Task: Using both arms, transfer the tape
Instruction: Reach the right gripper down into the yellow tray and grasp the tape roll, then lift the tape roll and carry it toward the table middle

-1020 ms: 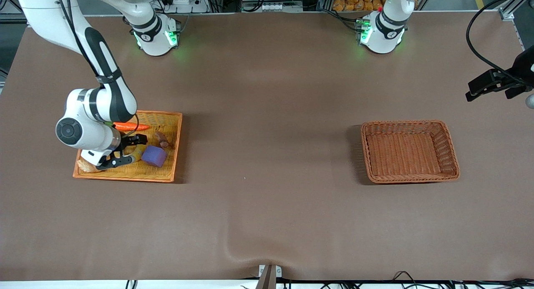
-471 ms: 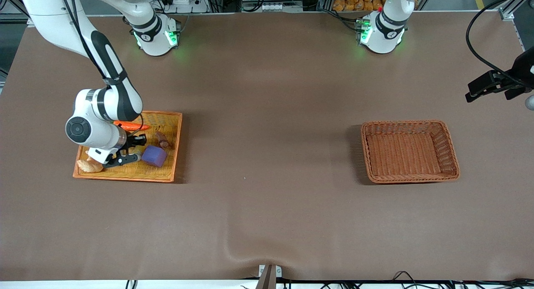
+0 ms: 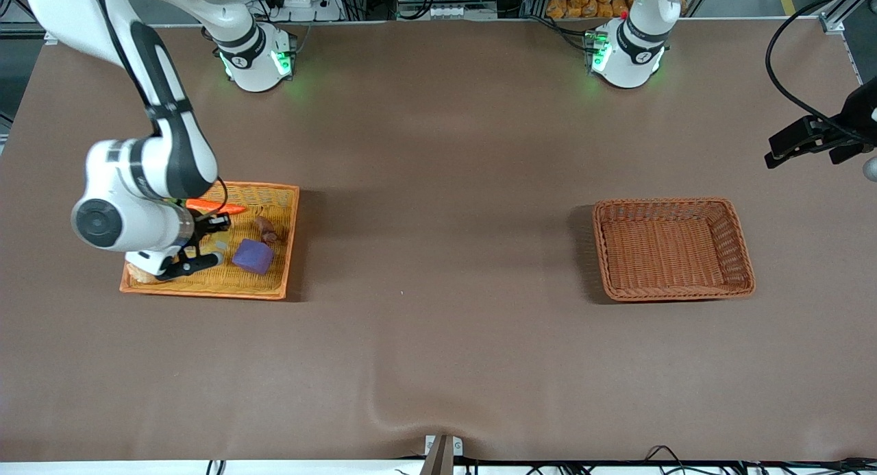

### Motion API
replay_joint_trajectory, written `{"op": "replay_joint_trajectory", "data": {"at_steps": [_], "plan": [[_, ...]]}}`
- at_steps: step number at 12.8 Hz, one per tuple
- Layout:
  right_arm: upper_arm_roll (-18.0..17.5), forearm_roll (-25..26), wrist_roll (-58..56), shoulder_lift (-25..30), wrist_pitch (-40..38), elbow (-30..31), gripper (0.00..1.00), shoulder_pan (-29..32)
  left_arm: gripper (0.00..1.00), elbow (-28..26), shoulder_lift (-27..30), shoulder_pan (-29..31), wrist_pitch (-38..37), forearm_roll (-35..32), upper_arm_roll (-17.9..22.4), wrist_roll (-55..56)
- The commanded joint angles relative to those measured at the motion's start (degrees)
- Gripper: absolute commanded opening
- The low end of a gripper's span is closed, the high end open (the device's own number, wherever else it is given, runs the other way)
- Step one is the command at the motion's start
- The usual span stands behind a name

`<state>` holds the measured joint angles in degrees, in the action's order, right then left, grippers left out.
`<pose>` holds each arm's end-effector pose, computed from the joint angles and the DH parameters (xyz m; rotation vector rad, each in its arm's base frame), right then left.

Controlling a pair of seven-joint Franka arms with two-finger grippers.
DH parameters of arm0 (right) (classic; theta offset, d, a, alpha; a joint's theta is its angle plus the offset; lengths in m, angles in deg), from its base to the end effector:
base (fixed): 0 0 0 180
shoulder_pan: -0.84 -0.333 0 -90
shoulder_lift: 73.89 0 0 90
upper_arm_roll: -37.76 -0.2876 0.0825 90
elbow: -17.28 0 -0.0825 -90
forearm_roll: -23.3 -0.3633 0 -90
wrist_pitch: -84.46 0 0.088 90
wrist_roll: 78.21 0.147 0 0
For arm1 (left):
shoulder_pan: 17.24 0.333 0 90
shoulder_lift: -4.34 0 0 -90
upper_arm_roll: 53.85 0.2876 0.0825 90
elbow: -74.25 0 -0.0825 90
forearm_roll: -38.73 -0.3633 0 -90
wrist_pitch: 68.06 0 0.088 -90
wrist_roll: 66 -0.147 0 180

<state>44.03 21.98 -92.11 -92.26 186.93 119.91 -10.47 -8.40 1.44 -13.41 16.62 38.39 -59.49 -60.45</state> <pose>0.5570 0.0539 0.2972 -3.0500 -0.4952 0.5010 0.5382 -0.0148 0.5783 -3.1379 -0.1034 0.0233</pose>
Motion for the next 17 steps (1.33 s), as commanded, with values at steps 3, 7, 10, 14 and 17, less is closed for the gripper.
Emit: {"op": "replay_joint_trajectory", "data": {"at_steps": [3, 7, 10, 14, 17], "plan": [[0.0, -5.6, 14.3, -2.4, -3.6, -11.2, 0.0, -13.3, 1.0, 0.4, -0.1, 0.5, 0.3, 0.4, -0.2, -0.8], [0.0, -16.0, 30.7, -11.9, 0.6, -21.3, 0.0, -23.8, 1.0, 0.4, -0.2, 0.6, 0.3, 0.3, -0.2, -1.0], [0.0, -16.0, 46.1, -23.0, 14.5, -27.4, 0.0, -33.7, 1.0, 0.2, -0.8, 0.6, 0.4, 0.3, -0.2, -0.9], [0.0, -16.0, 52.2, -32.1, 26.7, -28.4, 0.0, -38.3, 1.0, 0.3, -3.1, 0.5, 0.4, 0.3, -0.2, -0.7], [0.1, -15.6, 52.1, -31.6, 25.1, -28.4, 0.87, -37.6, 1.0, 0.3, -3.7, 0.4, 0.8, 0.3, -0.2, -0.8]]}}
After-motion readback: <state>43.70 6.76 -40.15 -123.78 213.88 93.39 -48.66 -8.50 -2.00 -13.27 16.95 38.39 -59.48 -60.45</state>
